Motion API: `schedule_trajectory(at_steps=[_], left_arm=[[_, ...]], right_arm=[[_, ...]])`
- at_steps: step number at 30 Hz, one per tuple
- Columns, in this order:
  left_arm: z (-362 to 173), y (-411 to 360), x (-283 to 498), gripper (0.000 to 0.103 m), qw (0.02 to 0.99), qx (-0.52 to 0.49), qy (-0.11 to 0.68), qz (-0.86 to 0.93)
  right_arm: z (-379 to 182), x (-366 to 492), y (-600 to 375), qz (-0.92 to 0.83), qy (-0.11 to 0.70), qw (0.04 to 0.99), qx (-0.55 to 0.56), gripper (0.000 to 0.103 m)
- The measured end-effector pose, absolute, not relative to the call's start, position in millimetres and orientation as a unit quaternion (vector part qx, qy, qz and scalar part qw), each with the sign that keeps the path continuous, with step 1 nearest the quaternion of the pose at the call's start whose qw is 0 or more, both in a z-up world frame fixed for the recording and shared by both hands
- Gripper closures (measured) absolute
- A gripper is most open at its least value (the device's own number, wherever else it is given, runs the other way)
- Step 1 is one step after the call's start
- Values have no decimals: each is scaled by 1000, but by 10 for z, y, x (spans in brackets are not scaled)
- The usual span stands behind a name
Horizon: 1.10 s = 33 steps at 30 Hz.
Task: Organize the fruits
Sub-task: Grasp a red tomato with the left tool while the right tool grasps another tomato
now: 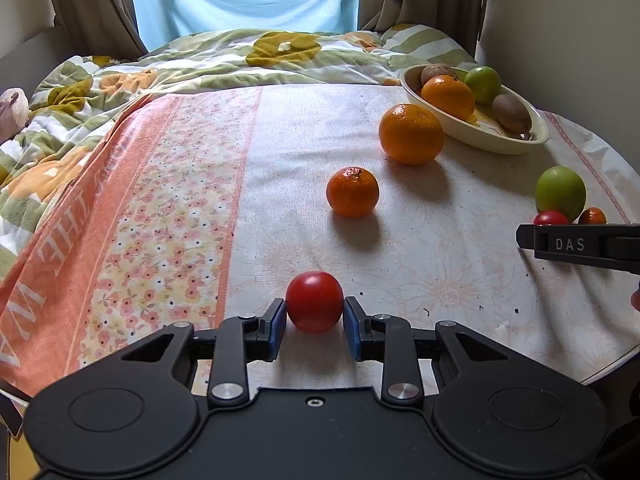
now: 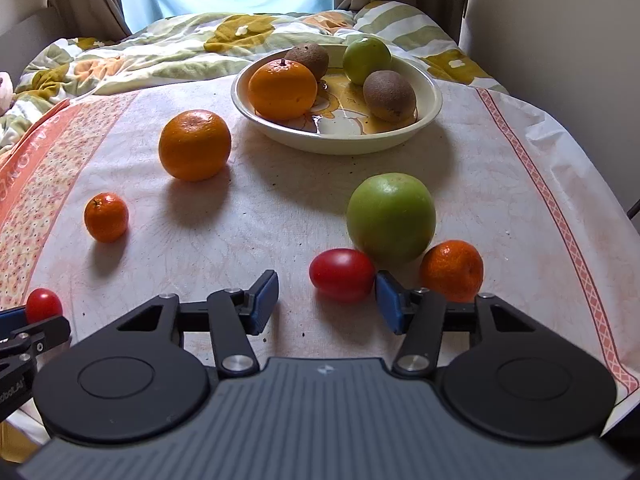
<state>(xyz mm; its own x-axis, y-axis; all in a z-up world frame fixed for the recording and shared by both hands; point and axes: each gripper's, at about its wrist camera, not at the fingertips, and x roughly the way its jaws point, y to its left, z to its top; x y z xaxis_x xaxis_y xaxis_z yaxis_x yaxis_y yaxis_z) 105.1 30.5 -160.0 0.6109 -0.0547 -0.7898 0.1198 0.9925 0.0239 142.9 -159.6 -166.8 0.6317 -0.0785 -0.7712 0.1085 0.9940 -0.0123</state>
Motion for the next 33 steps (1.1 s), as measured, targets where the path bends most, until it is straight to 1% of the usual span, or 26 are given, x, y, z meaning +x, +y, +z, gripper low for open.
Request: schedule_trajectory(at_steps=[2,3,4,16,26,33], left_arm=[[-1592,311,1045,69,897,37,437,-49],[-1586,312,1043,69,898,37,437,-49],[-1580,318,1041,69,898,37,436,-50],[-1343,377,990,69,908,37,414,-55],[-846,363,958,69,923,40,373,-79],[-489,207,1102,69,934,46,337,-105]], right_arm=[[-1680,1459,-1615,-58,427,902,25,42],[-1684,1471,-1619,-60,427,902,26,52],[-1687,1484,-1620,-61,427,902,25,52],[-1487,1413,-1535,-40,415,908,36,52],[-926,1281,-1477,-27,378,924,41,52],[-498,1290,-1647,-18,360,931,56,52]])
